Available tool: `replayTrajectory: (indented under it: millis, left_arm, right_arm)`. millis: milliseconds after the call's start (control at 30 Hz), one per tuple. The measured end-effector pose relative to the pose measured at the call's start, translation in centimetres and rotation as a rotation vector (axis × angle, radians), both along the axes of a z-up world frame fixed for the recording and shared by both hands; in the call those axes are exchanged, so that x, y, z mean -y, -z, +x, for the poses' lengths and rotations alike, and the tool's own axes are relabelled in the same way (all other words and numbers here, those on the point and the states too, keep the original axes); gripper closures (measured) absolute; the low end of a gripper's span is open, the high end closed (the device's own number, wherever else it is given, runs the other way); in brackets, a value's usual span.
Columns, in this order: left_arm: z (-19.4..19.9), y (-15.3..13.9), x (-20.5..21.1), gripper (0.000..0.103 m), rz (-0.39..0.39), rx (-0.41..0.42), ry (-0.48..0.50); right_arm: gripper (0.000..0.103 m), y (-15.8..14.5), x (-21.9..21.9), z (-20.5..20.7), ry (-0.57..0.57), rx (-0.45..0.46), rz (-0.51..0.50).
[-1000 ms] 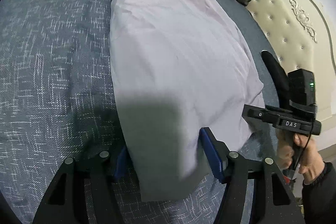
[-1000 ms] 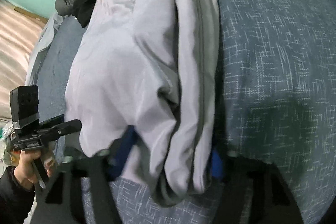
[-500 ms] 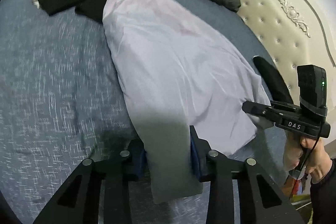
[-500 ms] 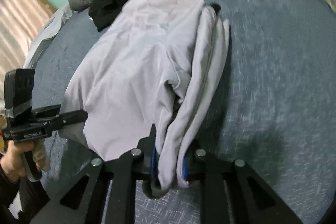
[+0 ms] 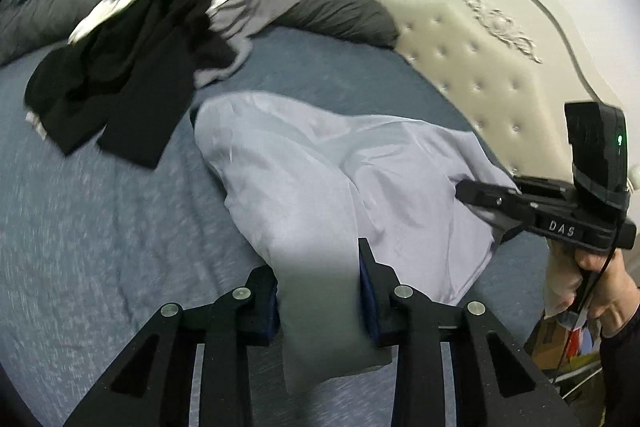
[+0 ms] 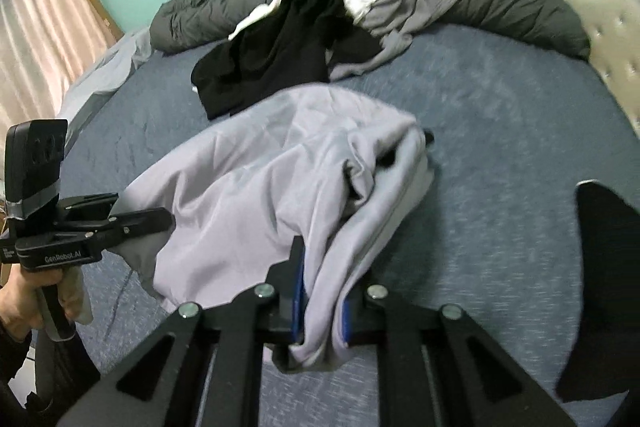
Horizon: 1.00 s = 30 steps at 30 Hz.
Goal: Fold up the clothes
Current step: 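Lift the bundle end with both tools and fold it over the rest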
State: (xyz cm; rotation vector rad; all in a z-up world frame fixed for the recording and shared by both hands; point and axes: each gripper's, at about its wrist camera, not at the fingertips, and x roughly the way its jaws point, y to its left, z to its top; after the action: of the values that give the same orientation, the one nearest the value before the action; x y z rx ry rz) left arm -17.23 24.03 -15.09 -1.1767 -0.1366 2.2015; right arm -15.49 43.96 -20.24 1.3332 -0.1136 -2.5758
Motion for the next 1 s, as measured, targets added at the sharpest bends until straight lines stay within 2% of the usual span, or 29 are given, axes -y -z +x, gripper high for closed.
replayTrajectory:
  millis: [200,500,767,1000]
  left_arm:
    - [0.7,-3.1,-4.9,0.069,0.038,-0.039,0.043]
    - [0.0,-7.7,-14.1,0.069,0.081,-0.079,0.106]
    - [-2.3,-10.3,-21.1,0.069,0.099,-0.121,0.151]
    - [-5.5,-10.5,-27.6,0.069,0.108,-0.138,0.153]
  right_arm:
    - [0.091,-5.0,-3.0,1.2,0.034,-0.058,0.054]
    - [0.091,-10.2,-10.6,3.5,0.119,-0.117,0.108]
    - [0.091,-13.3,-16.9,3.6,0.180,-0.153,0.150]
    - [0.092,-14.8,-22.0,1.9,0.219,-0.184,0.194]
